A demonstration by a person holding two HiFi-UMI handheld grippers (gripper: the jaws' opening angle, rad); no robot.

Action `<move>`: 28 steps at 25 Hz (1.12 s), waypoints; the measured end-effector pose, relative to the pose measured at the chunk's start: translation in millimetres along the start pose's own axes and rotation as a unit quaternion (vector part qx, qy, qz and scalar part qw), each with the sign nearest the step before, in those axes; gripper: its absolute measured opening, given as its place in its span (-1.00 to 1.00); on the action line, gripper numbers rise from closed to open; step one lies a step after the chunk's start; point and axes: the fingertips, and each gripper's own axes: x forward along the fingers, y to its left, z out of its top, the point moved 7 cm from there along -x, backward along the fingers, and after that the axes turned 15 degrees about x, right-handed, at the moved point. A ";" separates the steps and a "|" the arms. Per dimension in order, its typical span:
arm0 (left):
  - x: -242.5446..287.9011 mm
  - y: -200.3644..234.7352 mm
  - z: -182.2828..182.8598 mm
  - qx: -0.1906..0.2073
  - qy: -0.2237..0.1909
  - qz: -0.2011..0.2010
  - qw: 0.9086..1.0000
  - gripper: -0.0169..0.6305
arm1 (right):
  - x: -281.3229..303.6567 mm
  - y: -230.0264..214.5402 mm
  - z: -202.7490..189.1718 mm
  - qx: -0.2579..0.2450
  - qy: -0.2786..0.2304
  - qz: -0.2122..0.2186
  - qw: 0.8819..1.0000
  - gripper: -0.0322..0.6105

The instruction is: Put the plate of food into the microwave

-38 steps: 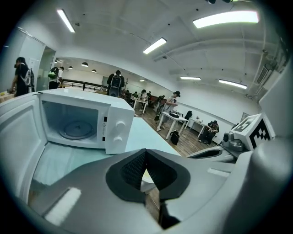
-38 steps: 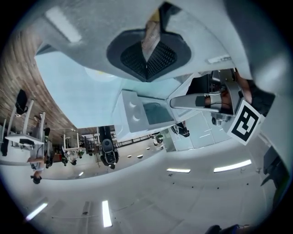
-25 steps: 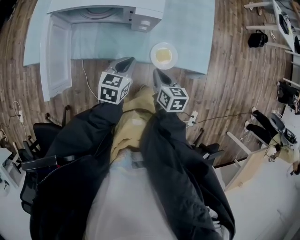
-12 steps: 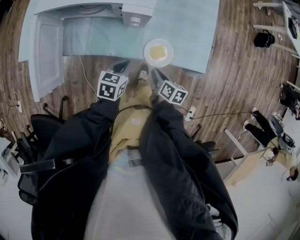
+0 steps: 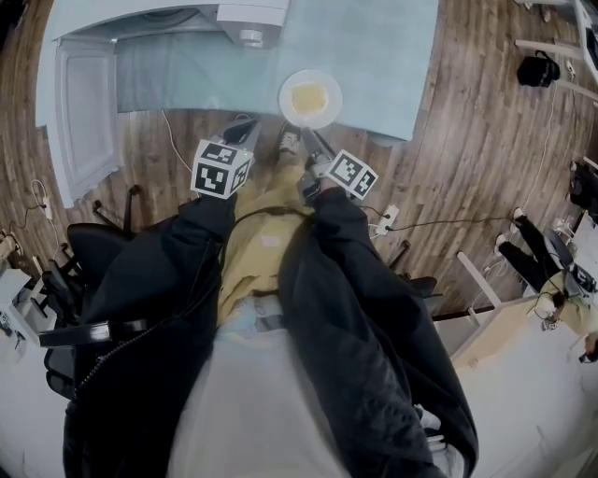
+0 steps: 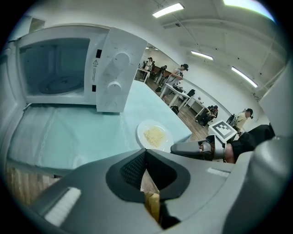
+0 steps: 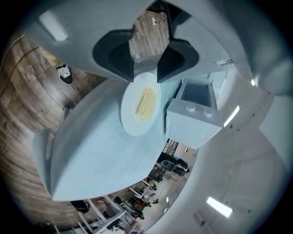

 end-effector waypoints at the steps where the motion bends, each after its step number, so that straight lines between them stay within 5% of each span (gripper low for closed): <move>1: 0.7 0.9 -0.9 -0.001 0.002 0.001 1.000 -0.95 | 2.8 -2.5 1.6 0.012 0.000 0.004 1.000 -0.44; 11: 1.8 0.6 -12.4 -0.008 0.019 0.004 1.000 -0.95 | 22.6 -16.0 13.0 0.068 0.009 0.036 0.997 -0.44; 18: -1.1 0.2 -21.4 -0.013 0.021 0.005 1.000 -0.95 | 23.3 -19.5 11.7 0.117 0.020 0.089 0.989 -0.82; 28: -10.5 5.1 -30.2 -0.032 0.009 0.012 0.999 -0.95 | 16.1 -12.4 7.7 0.107 0.030 0.124 0.986 -0.86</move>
